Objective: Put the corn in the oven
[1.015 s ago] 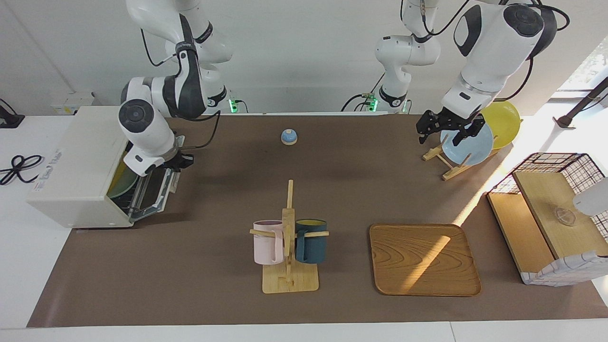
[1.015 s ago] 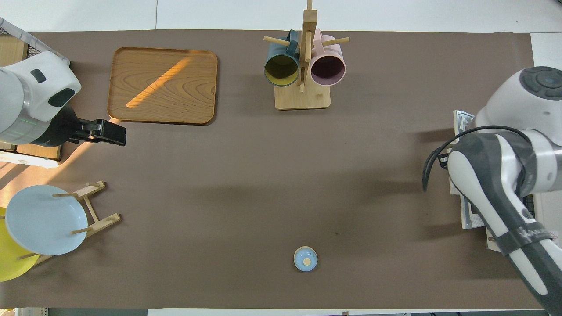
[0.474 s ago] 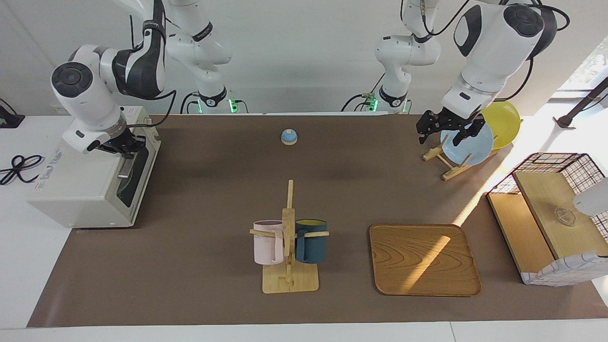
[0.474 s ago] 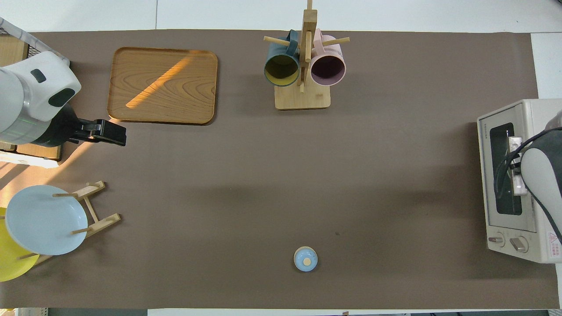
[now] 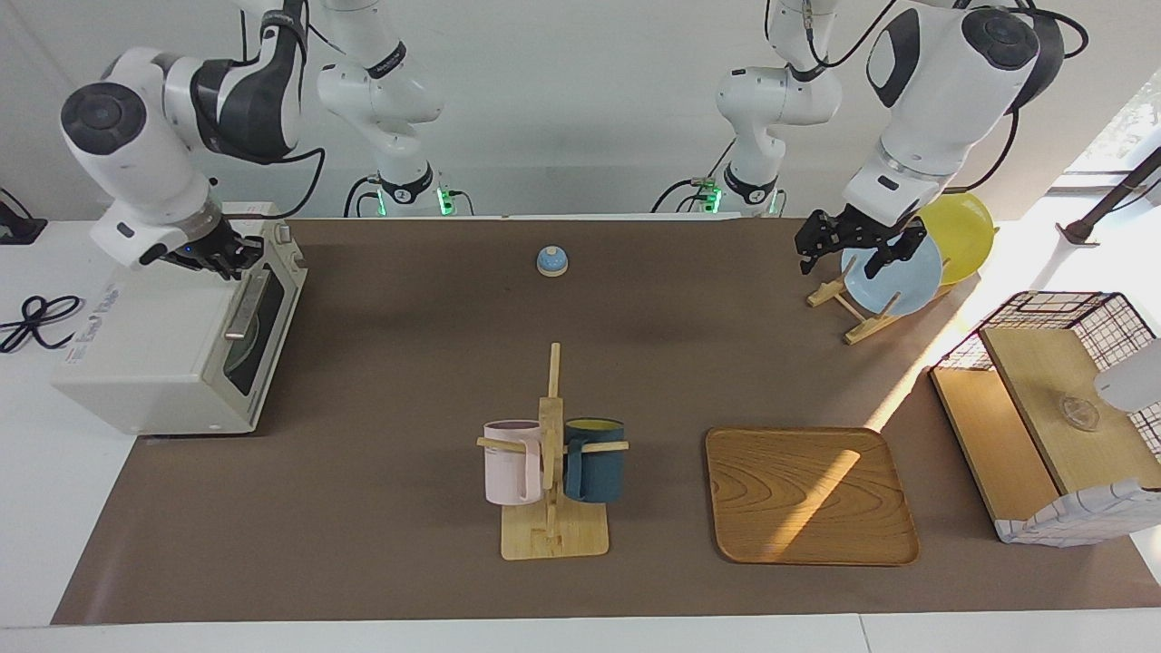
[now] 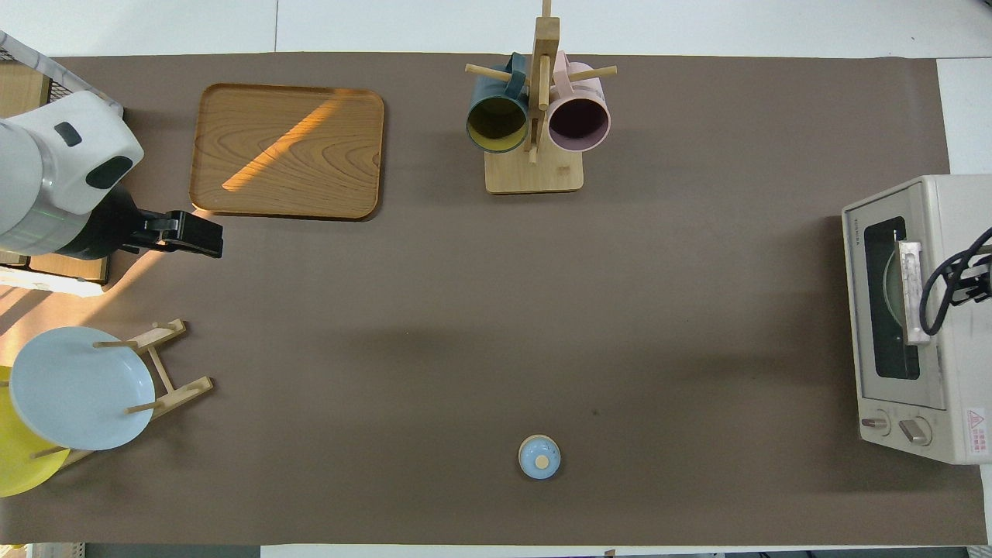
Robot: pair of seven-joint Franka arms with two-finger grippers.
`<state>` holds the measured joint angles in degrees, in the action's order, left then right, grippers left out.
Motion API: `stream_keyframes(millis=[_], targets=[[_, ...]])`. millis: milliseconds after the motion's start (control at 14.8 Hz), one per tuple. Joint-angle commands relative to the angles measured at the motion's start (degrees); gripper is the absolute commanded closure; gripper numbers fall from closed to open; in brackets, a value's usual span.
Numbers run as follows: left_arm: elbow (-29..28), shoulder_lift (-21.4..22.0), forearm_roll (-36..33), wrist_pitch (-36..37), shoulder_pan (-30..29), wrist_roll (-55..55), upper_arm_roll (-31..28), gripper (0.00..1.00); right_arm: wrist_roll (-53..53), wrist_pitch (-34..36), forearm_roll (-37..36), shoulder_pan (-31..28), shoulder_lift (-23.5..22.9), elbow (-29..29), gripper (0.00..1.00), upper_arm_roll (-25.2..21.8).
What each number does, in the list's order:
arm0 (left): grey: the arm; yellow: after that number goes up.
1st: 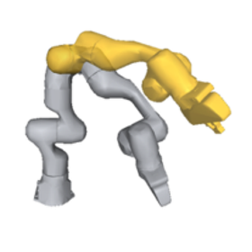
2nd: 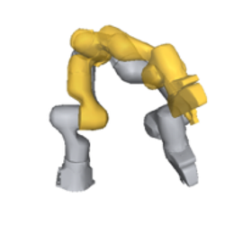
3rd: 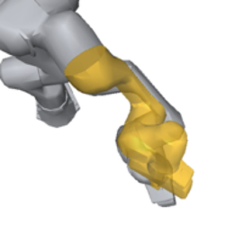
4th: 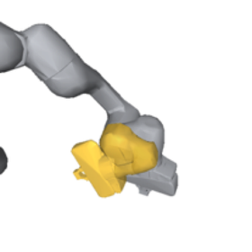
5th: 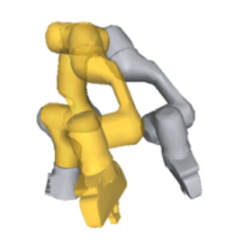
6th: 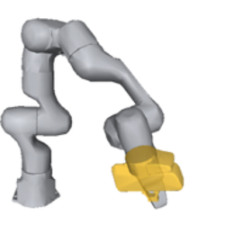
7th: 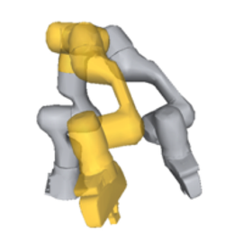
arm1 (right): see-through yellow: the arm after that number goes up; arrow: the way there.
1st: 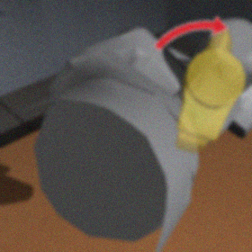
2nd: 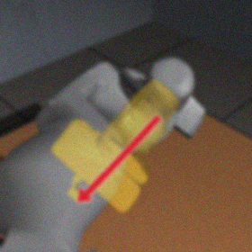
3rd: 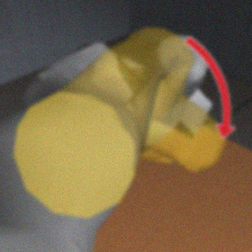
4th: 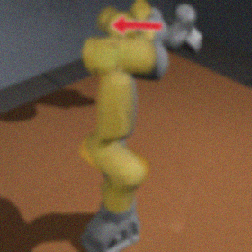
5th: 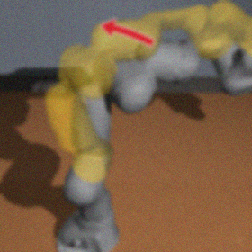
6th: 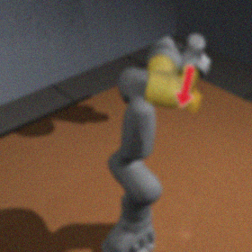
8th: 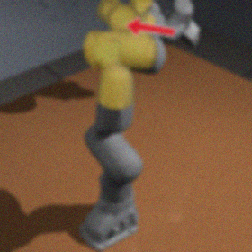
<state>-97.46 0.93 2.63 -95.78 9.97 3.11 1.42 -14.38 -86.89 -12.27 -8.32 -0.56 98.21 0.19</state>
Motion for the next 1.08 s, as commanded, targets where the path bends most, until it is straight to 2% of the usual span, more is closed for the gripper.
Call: stream_keyframes(millis=[0, 68, 135, 474, 744, 812, 1015], targets=[[-0.1, 0.7, 0.6, 0.1, -0.5, -0.5, 0.1, 0.0, -1.0, 5.0, 5.2, -0.1, -0.3, -7.3, 0.44, 0.5], [-0.1, 0.7, 0.7, 0.1, -0.5, -0.5, 0.1, 0.0, -0.3, 6.2, 7.8, -0.1, -0.3, -8.7, 0.3, 0.6], [-0.1, 0.7, 0.7, 0.1, -0.5, -0.5, 0.1, 0.0, 0.0, 7.4, 8.6, 0.1, -0.4, -9.6, 0.0, 0.7], [-0.1, 0.7, 0.6, 0.1, -0.5, -0.5, 0.1, 0.0, 0.3, 8.7, 9.2, 1.0, -0.9, -11.2, 0.0, 1.1], [-0.1, 0.7, 0.7, 0.1, -0.5, -0.5, 0.1, 0.0, 7.0, 8.8, 9.4, 3.1, -1.1, -11.5, 0.0, 3.1], [-0.1, 0.7, 0.7, 0.1, -0.5, -0.5, 0.1, 0.0, 7.4, 8.8, 9.4, 4.9, -1.0, -12.1, 0.0, 2.8], [-0.1, 0.7, 0.7, 0.1, -0.5, -0.6, 0.1, 0.0, 7.4, 8.8, 9.5, 8.3, -1.2, -12.8, 0.0, -1.8]])
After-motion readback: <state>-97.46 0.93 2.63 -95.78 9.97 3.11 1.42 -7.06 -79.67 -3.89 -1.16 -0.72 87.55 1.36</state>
